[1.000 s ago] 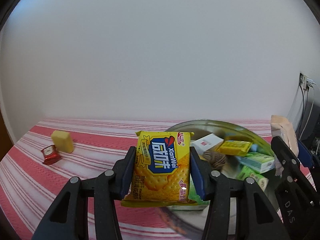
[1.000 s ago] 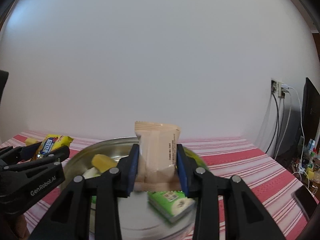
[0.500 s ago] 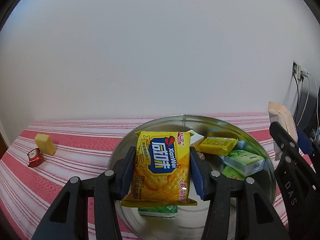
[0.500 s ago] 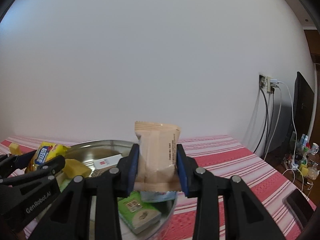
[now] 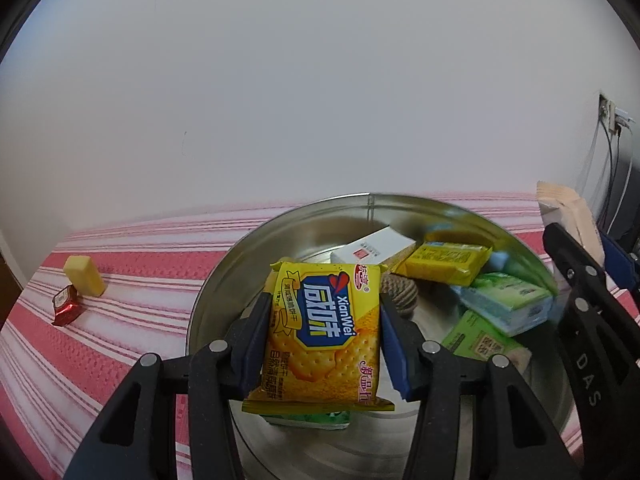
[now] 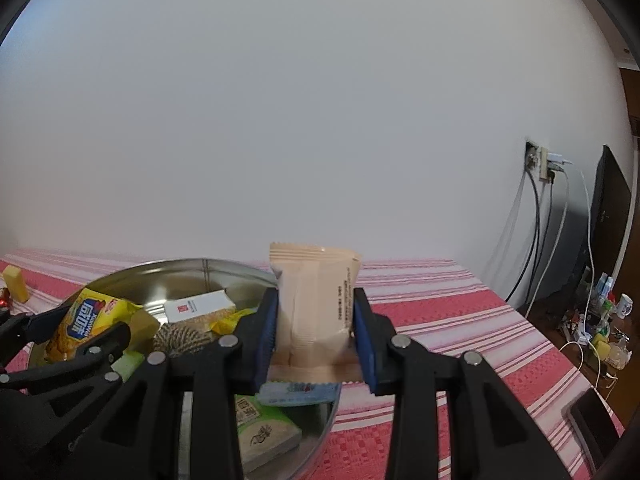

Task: Organize objects
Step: 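Carry the beige packet and yellow biscuit packet over the metal tin, then open both tools to drop the packets into the tin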

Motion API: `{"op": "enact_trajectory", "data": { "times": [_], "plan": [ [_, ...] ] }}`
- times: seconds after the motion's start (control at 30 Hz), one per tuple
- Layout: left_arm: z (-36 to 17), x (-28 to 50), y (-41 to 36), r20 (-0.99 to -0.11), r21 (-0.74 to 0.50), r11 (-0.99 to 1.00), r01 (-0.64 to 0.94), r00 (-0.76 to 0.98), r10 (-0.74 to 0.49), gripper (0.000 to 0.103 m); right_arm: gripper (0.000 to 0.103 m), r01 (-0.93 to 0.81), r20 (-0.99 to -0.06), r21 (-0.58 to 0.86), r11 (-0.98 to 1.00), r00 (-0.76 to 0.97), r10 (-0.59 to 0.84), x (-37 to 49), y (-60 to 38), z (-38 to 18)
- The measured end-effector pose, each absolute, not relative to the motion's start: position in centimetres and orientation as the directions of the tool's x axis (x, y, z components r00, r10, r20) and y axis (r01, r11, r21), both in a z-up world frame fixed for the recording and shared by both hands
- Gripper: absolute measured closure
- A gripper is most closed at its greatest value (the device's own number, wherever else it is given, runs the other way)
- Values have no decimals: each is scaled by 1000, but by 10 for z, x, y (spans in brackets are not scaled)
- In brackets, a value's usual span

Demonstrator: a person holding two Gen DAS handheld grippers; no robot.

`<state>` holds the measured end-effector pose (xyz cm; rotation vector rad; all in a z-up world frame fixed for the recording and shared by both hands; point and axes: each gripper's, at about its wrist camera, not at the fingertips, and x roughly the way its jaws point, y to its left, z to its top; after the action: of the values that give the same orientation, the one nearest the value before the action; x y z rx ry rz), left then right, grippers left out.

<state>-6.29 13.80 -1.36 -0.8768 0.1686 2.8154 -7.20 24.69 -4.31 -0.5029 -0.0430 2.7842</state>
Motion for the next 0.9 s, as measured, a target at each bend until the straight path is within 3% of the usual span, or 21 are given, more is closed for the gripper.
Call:
{"op": "enact_trajectory", "data": {
  "times": [0.6, 0.67, 0.7, 0.77, 0.9],
  "plan": [
    [-22, -68, 131, -590, 35, -980, -193, -796, 136, 49, 66, -217, -402, -123, -968, -881, 248, -92, 261, -56],
    [-20, -66, 131, -584, 26, -979, -203, -798, 149, 46, 61, -194, -409, -104, -976, -886, 220, -92, 260, -57],
    [-18, -65, 130, -575, 32, -981, -192, -806, 139, 42, 49, -180, -405, -88, -980, -892, 201, -91, 261, -57],
    [-14, -63, 125, -557, 26, -985, -171, -821, 128, 32, 38, -194, -382, -86, -977, -899, 213, -86, 260, -55],
    [-6, -64, 110, -534, -90, -985, -148, -827, 173, 10, 7, -254, -324, -29, -967, -913, 249, -76, 274, -48]
  ]
}}
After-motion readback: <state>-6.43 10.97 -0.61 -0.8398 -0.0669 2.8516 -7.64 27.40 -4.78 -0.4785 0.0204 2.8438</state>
